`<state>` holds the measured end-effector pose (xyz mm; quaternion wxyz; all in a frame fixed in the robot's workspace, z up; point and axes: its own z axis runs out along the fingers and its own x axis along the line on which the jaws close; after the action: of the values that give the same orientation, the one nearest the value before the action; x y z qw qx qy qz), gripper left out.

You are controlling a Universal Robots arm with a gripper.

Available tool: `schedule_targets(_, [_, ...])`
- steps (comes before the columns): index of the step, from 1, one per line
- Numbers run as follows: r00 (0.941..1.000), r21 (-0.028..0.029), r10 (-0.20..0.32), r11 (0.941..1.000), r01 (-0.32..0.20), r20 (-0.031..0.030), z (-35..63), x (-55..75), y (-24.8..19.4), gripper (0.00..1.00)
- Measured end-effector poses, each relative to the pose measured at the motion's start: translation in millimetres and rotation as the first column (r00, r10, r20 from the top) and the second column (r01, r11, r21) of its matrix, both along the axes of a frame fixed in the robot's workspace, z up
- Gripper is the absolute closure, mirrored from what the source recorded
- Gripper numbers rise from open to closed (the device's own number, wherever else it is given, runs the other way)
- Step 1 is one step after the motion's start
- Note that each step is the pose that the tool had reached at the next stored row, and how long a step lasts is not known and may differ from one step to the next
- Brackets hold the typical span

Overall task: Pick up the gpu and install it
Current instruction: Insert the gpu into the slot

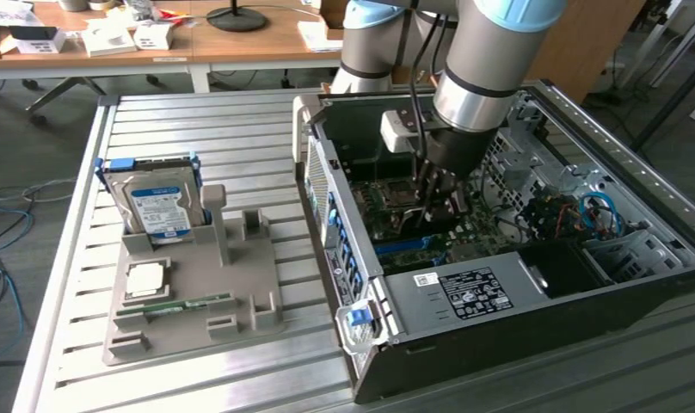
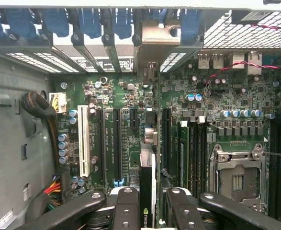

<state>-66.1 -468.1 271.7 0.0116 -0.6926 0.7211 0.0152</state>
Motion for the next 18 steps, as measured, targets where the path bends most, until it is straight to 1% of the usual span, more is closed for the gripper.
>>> schedule_targets(5, [1.0000,-0.0009,0.000,1.0000,0.000,-0.0004,-1.2,0.0,-0.1,0.74])
schedule_targets(7, [1.0000,-0.0004,0.000,1.0000,0.000,-0.0002,-2.3,0.0,0.0,0.74])
schedule_targets(18, [1.0000,-0.0005,0.000,1.0000,0.000,-0.0001,-2.5,-1.4,0.0,0.74])
